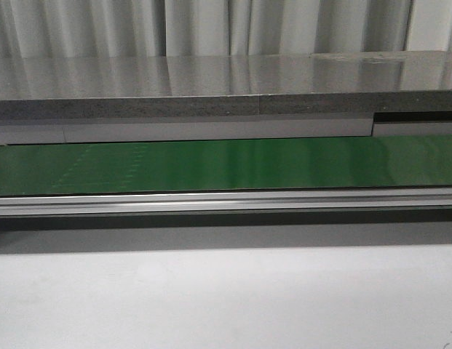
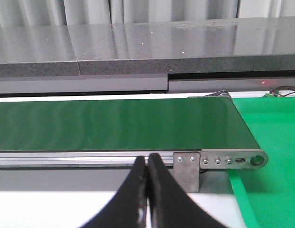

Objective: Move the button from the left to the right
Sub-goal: 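Lower the left gripper around the yellow-capped button and close it, then lift the button with the left gripper and set it on the belt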

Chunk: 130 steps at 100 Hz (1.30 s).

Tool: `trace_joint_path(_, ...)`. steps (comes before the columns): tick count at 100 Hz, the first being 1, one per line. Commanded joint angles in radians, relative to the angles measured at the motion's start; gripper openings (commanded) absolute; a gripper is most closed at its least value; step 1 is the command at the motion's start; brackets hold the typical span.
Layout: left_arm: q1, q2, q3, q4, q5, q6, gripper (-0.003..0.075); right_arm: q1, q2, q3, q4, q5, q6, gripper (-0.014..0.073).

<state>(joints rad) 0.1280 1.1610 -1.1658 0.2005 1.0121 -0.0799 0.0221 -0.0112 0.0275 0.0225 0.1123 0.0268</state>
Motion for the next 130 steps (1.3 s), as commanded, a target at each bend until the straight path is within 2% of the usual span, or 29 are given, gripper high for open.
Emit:
trace_joint_path(1, 0.059, 0.059, -0.067, -0.010, -0.068, -0.001, 0.0539, -0.001, -0.018, -0.017, -0.007, -0.079, -0.001, -0.0068)
trace_joint_path(23, 0.182, 0.261, -0.115, -0.129, -0.160, 0.080, 0.0539, -0.001, -0.018, -0.017, -0.007, -0.079, -0.001, -0.0068)
trace_joint_path(41, 0.245, 0.412, -0.125, -0.164, -0.182, 0.080, 0.0538, -0.001, -0.018, -0.017, -0.007, -0.079, -0.001, -0.0068)
trace_joint_path(74, 0.254, 0.563, -0.125, -0.180, -0.228, 0.080, 0.0539, -0.001, -0.018, -0.017, -0.007, -0.079, -0.001, -0.0068)
trace_joint_path(130, 0.254, 0.707, -0.125, -0.224, -0.273, 0.104, 0.0536, -0.001, -0.018, -0.017, -0.007, -0.079, -0.001, -0.0068)
